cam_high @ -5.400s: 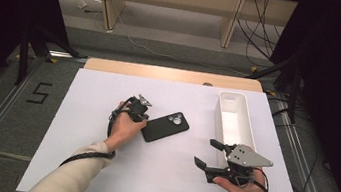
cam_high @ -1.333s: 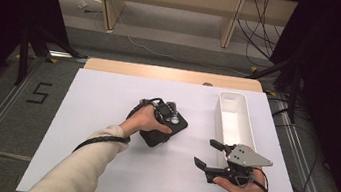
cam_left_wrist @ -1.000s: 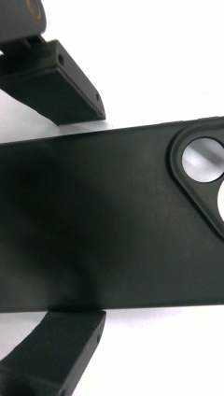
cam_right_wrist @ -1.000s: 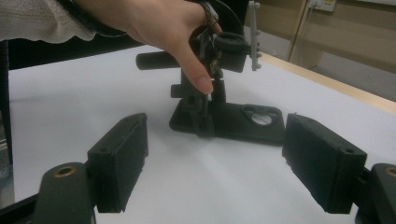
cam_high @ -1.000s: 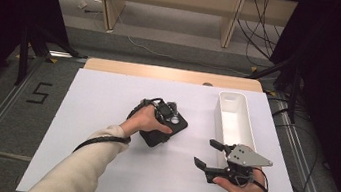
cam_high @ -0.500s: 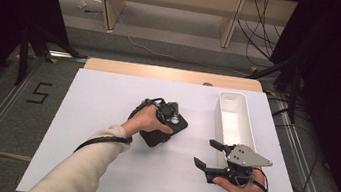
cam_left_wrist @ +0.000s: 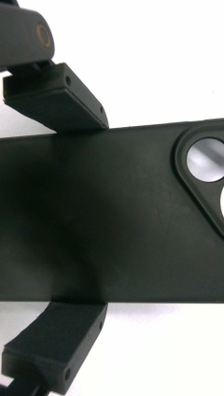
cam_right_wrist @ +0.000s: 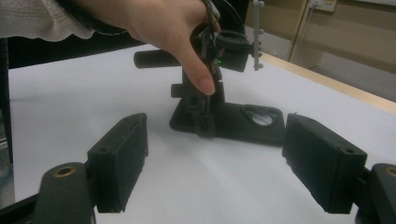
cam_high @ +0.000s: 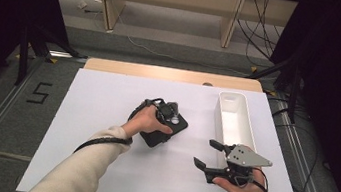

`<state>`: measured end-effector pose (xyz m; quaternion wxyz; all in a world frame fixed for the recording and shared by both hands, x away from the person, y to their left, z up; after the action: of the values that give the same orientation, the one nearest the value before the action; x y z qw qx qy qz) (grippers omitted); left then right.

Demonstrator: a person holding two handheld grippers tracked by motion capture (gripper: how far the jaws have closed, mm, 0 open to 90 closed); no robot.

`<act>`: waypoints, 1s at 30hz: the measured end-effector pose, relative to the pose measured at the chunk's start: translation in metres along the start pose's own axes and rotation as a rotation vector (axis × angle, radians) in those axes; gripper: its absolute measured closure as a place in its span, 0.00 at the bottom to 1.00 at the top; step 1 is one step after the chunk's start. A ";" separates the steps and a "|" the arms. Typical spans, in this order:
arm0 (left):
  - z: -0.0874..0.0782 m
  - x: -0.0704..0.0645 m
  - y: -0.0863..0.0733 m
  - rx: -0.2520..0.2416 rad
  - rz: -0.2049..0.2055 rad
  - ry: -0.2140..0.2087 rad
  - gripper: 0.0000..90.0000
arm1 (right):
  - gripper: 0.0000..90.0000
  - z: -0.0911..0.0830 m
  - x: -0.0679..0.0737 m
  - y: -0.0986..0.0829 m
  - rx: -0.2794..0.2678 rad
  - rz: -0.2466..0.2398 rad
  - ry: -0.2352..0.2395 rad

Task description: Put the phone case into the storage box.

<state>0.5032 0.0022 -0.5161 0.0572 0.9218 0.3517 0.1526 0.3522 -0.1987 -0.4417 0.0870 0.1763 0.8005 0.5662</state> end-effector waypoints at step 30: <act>-0.003 -0.003 -0.006 -0.069 -0.037 0.003 0.17 | 0.26 0.000 0.000 0.000 0.000 0.001 -0.004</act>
<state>0.4963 0.0052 -0.5149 0.0913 0.9124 0.3633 0.1649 0.3525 -0.1988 -0.4417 0.0883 0.1777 0.8001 0.5661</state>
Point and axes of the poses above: each handheld gripper's, and its own axes: z roughly forward along the jaws, y roughly out of its top, x roughly to its left, the point moved 5 cm from there along z, roughly forward along the jaws, and after that the axes turned 15 degrees about y, right-handed, at the moved point
